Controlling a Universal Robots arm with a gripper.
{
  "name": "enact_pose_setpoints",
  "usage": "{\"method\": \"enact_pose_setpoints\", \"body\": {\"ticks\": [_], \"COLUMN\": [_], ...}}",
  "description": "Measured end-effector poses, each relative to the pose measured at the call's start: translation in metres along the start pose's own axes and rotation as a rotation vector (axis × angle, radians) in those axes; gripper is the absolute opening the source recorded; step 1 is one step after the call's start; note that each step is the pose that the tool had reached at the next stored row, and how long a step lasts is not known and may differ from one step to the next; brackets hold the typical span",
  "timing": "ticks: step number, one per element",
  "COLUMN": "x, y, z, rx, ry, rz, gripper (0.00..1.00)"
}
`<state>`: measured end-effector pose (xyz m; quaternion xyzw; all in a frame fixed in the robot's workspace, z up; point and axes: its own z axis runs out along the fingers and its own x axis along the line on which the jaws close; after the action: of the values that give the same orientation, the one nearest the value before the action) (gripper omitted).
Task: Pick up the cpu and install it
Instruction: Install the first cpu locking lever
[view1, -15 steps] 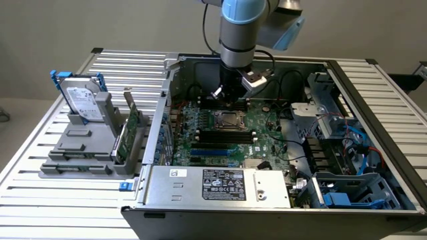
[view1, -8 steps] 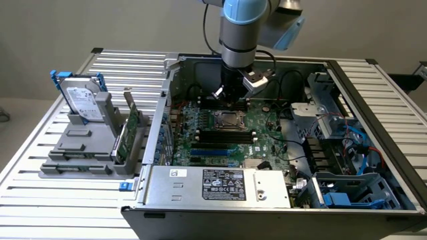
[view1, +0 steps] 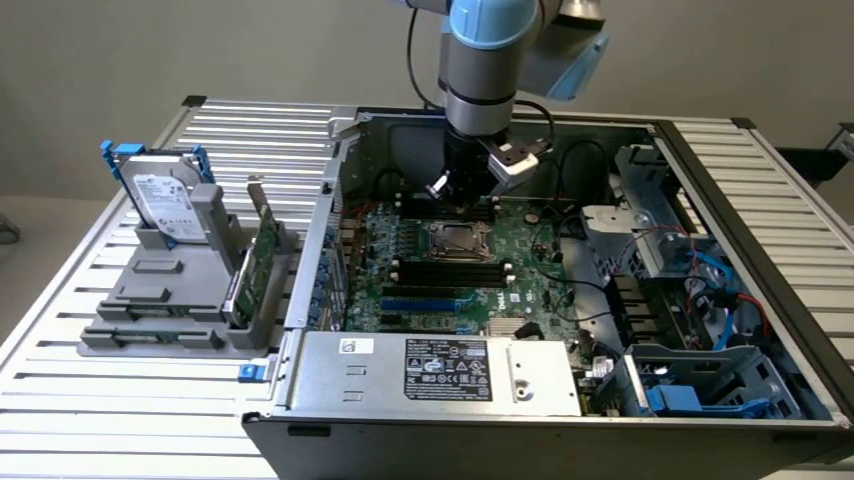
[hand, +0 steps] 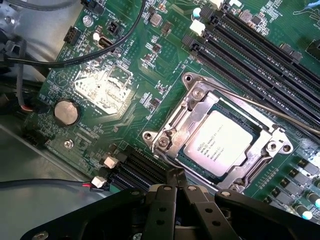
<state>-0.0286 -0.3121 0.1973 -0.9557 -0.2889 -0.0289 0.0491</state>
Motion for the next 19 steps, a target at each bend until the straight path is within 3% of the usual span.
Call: {"method": "enact_pose_setpoints", "body": {"ticks": [19], "x": [0.0043], "y": [0.0029], "z": [0.0004], "rx": [-0.0001], "ry": [0.0], "rz": [0.0], "gripper": [0.11]}}
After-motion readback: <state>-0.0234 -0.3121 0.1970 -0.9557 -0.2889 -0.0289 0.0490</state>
